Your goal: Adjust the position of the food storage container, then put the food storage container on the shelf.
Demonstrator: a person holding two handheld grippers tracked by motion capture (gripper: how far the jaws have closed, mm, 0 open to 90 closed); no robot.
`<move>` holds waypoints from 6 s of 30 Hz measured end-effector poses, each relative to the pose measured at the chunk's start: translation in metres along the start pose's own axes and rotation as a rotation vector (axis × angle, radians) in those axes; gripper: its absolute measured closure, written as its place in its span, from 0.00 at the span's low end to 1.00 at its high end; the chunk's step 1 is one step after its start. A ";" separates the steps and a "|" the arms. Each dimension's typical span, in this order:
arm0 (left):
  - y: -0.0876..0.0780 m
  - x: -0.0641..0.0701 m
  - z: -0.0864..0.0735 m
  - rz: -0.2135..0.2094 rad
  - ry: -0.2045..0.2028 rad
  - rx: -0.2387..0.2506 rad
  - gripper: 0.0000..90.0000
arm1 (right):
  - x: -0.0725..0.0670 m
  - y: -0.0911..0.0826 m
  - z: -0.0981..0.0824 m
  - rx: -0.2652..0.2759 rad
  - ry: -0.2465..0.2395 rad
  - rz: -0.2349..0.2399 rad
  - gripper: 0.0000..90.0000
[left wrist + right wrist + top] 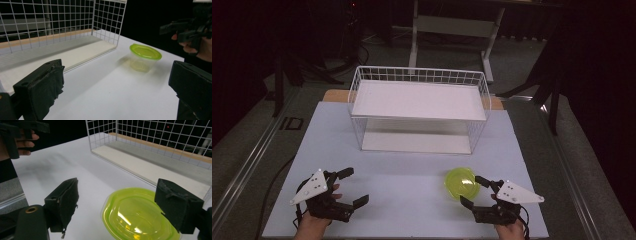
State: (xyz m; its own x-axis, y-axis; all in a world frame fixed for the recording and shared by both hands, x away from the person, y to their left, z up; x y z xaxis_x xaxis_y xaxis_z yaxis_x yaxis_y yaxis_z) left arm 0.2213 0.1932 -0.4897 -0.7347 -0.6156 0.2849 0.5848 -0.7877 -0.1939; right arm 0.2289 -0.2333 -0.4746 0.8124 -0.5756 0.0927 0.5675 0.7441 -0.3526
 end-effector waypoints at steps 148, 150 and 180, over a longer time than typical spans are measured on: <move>0.010 0.005 0.000 -0.057 -0.017 -0.043 0.01 | -0.006 0.155 -0.016 -0.392 0.018 0.144 0.96; 0.011 0.006 -0.001 -0.069 -0.021 -0.057 0.01 | -0.004 0.139 -0.011 -0.362 0.006 0.131 0.86; 0.030 0.010 0.039 -0.076 -0.054 -0.032 0.01 | -0.013 0.094 0.049 -0.103 -0.047 0.072 0.19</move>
State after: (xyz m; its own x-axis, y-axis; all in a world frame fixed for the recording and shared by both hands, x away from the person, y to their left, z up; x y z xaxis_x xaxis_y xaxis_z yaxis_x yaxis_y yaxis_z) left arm 0.2445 0.1643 -0.4556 -0.7561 -0.5528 0.3502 0.5164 -0.8328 -0.1995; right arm 0.2784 -0.1395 -0.4631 0.8573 -0.5037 0.1063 0.4927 0.7429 -0.4532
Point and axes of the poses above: each handheld gripper's, and its own axes: y roughly forward along the jaws, z roughly out of its top, x roughly to its right, the point moved 3 cm from there along y, roughly forward along the jaws, and after that the axes turned 9 degrees about -y, right-handed, at the moved point
